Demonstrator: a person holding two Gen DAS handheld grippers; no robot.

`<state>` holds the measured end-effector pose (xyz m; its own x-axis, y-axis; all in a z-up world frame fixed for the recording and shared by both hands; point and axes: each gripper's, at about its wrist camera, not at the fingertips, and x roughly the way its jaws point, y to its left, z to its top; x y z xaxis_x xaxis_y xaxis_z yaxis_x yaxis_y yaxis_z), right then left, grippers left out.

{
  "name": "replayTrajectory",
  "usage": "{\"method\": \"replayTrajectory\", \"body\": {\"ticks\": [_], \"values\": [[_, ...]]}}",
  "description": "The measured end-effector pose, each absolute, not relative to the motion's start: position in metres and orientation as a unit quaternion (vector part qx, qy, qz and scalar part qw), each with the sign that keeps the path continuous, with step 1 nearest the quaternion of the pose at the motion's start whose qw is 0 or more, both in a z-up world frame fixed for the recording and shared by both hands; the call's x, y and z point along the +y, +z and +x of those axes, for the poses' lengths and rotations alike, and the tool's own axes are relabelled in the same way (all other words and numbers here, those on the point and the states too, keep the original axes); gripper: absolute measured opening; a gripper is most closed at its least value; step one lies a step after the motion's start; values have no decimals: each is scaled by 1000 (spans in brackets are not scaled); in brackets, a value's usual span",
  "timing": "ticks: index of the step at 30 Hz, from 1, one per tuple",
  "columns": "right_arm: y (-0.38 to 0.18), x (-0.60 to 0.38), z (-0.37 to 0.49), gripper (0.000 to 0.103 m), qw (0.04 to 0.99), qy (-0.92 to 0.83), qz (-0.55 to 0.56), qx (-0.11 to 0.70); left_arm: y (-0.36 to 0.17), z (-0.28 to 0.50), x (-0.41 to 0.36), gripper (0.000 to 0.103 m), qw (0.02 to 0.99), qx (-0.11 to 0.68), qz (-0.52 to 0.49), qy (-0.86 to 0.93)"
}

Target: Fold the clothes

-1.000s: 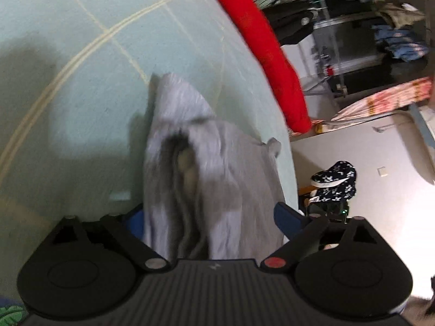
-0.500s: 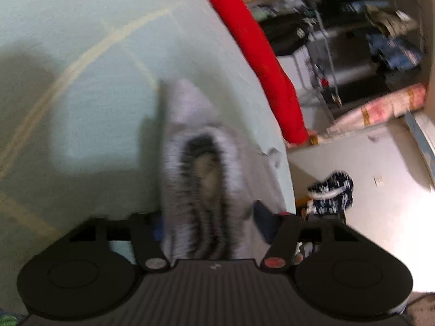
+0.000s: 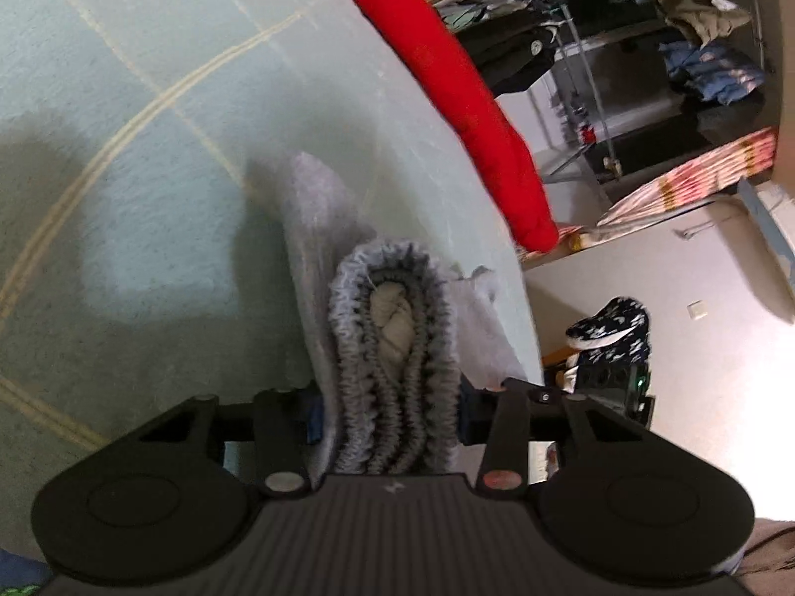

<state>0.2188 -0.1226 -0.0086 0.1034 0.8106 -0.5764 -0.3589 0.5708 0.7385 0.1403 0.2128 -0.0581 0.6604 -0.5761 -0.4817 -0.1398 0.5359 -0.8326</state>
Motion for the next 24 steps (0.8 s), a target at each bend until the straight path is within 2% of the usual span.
{"method": "replayTrajectory", "body": {"ticks": [8, 11, 14, 16, 18, 24], "values": [[-41, -154, 223, 69, 646, 438, 299, 549, -86, 130, 220, 48, 754, 412, -490, -146], [-57, -160, 238, 65, 606, 455, 340, 556, -90, 134, 217, 49, 754, 414, -487, -150], [-64, -165, 245, 53, 590, 449, 356, 569, -90, 131, 216, 50, 759, 412, -482, -150], [-67, -165, 243, 37, 601, 445, 350, 565, -91, 128, 217, 50, 760, 409, -483, -149], [-71, -171, 239, 30, 607, 441, 364, 551, -92, 127, 217, 50, 760, 407, -484, -147], [-79, -166, 242, 24, 607, 452, 385, 529, -94, 131, 216, 50, 758, 417, -480, -147]]}}
